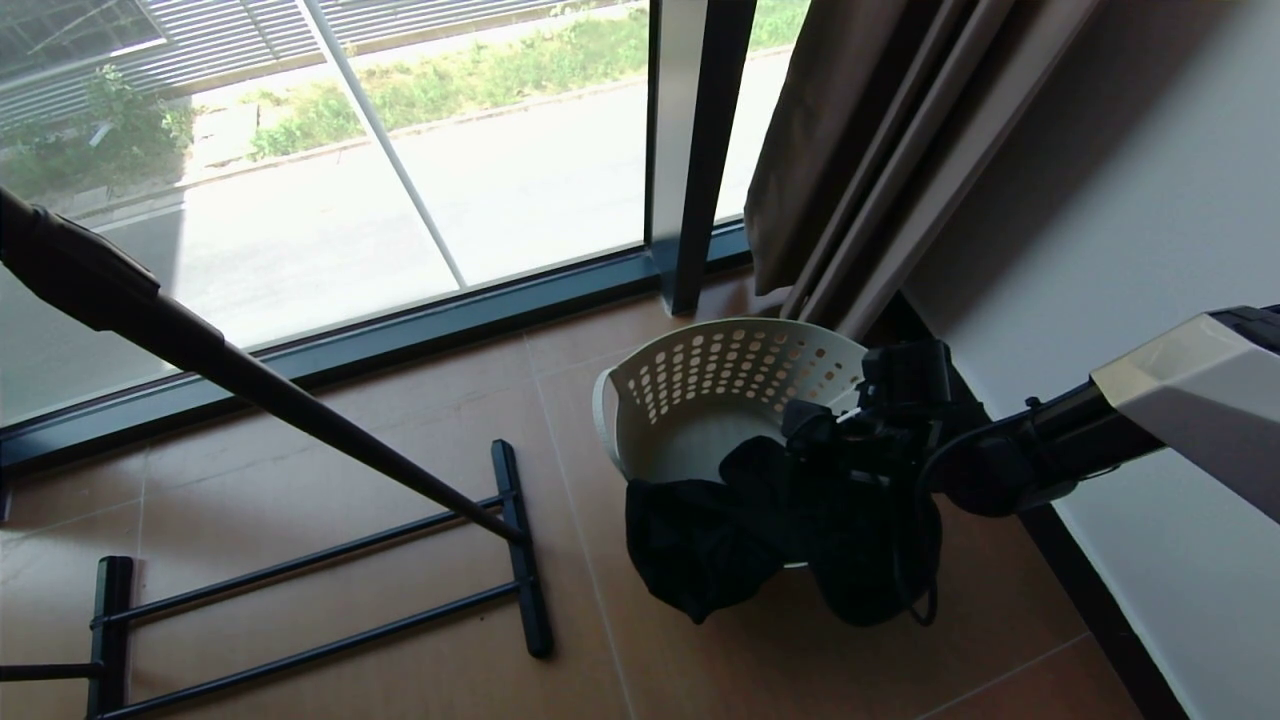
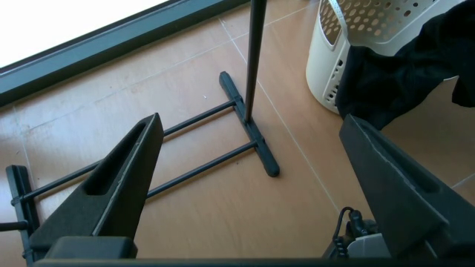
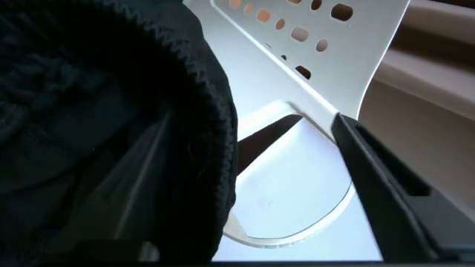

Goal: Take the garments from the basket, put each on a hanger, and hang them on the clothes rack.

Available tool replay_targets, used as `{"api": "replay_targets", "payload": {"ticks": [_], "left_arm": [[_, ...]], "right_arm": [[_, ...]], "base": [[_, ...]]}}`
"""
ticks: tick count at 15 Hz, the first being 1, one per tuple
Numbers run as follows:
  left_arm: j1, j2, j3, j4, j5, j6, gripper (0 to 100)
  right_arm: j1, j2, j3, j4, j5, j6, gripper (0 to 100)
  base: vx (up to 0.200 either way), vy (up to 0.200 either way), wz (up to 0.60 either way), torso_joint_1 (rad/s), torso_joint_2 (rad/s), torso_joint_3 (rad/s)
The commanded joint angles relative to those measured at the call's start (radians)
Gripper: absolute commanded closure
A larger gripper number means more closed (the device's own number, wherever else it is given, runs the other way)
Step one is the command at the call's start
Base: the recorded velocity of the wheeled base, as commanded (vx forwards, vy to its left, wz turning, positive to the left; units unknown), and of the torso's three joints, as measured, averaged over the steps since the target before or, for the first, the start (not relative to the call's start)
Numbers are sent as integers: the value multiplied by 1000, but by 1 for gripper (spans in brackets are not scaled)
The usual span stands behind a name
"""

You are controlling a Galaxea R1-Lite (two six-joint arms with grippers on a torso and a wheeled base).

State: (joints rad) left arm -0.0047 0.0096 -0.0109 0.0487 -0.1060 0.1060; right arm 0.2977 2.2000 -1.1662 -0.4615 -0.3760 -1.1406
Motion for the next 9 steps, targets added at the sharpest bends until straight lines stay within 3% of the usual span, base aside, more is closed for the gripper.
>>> {"api": "replay_targets", "payload": {"ticks": [1,5,9], "left_arm": [[0,0,0,0,0,0,0],[0,0,0,0,0,0,0],[0,0,0,0,0,0,0]], "right_arm": [[-2,-2,0,0,0,1,100],[5,-83,69,0,3,7,100],[41,-361,255,-2,11,32,100]], "base": [[0,0,0,0,0,0],[0,0,0,0,0,0],[0,0,0,0,0,0]]}}
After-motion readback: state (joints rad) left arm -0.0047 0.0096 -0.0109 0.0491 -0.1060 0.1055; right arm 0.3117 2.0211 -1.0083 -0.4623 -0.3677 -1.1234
